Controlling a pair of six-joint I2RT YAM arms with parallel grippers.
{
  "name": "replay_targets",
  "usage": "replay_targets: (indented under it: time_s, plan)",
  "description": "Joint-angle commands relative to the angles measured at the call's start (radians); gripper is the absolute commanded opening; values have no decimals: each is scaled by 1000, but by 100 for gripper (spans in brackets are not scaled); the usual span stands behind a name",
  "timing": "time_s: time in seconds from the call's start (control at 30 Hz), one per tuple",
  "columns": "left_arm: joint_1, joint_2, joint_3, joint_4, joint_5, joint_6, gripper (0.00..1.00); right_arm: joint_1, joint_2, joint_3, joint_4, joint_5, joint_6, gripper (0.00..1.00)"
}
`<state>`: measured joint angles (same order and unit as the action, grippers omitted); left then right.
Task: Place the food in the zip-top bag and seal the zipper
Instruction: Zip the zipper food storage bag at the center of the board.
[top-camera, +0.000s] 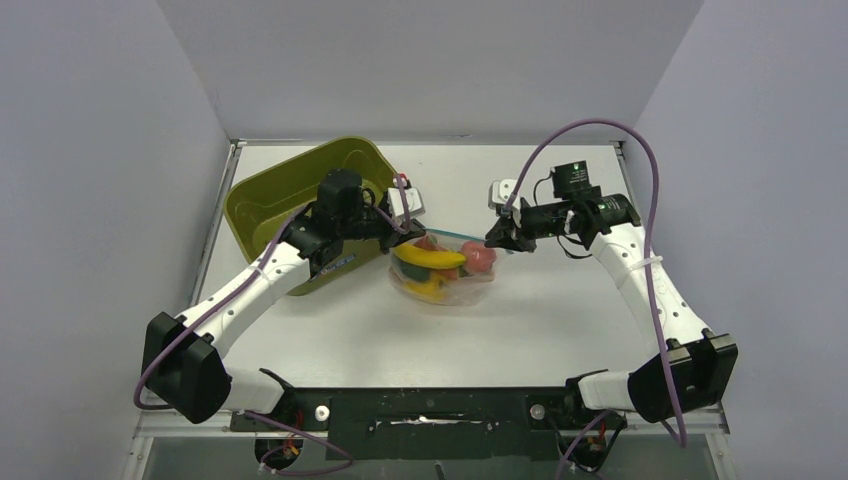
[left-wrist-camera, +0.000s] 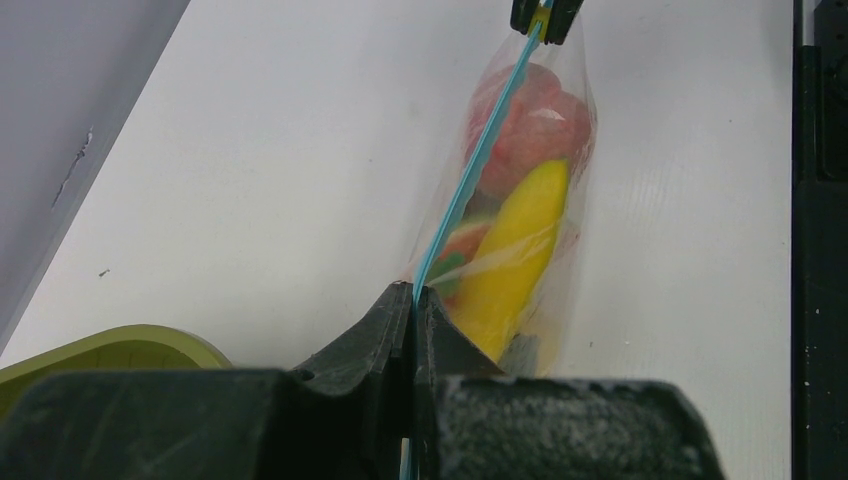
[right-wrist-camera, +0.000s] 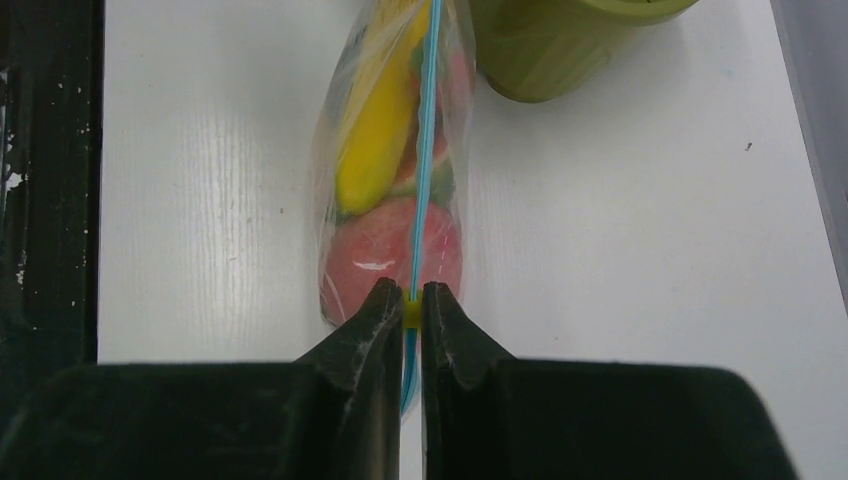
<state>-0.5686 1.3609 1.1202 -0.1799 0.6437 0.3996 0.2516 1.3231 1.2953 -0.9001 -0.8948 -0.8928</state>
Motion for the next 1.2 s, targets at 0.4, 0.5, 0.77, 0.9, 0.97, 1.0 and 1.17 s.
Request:
replay_targets:
  time_s: [0.4, 0.5, 0.77, 0.9, 0.97, 1.0, 1.17]
  plan:
    - [76, -86, -13, 29, 17, 28, 0, -119, -72, -38, -121, 159, -58, 0]
    - [91, -79, -11, 27, 25, 31, 0, -144, -67, -24, -121, 193, -30, 0]
    - [107, -55, 16, 43, 47, 15, 0, -150, -46, 15, -151, 324, 76, 0]
    - [107, -52, 16, 35, 47, 24, 0, -150, -56, 30, -185, 379, 125, 0]
    - [105, -48, 15, 69, 51, -6, 0, -151, -50, 57, -199, 345, 162, 0]
    - [105, -48, 17, 93, 63, -35, 0, -148, -42, 75, -202, 311, 198, 0]
    - [101, -25, 61, 159, 43, -156, 17, -52, -4, 123, -156, 121, 561, 0]
